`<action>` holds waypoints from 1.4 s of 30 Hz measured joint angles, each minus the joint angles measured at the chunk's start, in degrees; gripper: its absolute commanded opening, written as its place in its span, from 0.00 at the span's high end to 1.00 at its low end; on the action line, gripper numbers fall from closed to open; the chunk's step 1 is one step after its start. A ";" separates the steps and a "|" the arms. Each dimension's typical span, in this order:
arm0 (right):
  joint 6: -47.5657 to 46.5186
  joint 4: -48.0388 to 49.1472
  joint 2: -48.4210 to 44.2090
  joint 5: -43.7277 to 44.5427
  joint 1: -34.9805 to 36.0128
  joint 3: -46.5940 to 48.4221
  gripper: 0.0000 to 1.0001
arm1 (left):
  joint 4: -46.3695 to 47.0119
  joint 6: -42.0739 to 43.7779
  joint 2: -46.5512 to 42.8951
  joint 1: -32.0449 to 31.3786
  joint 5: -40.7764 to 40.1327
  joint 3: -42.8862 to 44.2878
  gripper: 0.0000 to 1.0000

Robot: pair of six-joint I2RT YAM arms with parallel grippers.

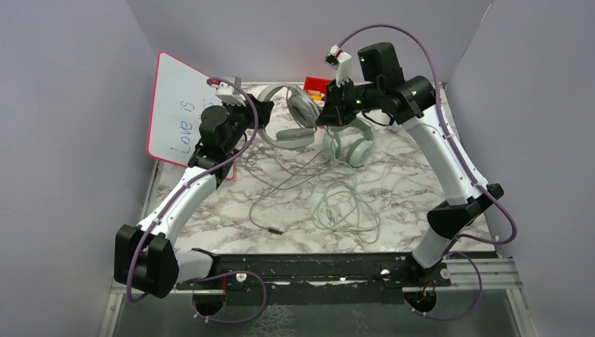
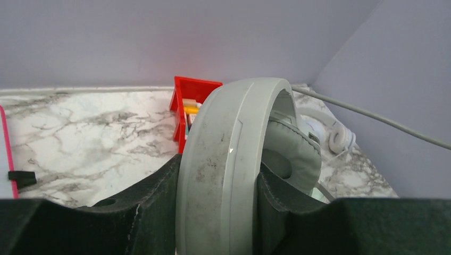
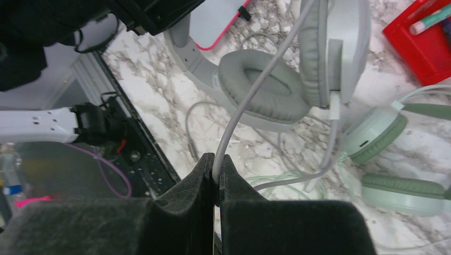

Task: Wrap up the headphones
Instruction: Wrap the headphones cable around the headphones.

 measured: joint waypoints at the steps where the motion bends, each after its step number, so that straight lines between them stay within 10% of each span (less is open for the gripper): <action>1: 1.57 0.00 0.00 -0.22 0.00 0.20 0.99 | 1.49 -0.02 0.00 -0.02 -0.37 -0.31 1.00; 33: 3.15 0.42 -3.54 6.99 1.33 -2.08 1.00 | 26.80 5.22 0.92 -1.22 -4.98 -3.43 1.00; 42: 18.49 21.16 -8.48 -3.08 4.11 -17.31 0.99 | 29.86 -8.11 1.97 -2.29 -8.61 -3.45 1.00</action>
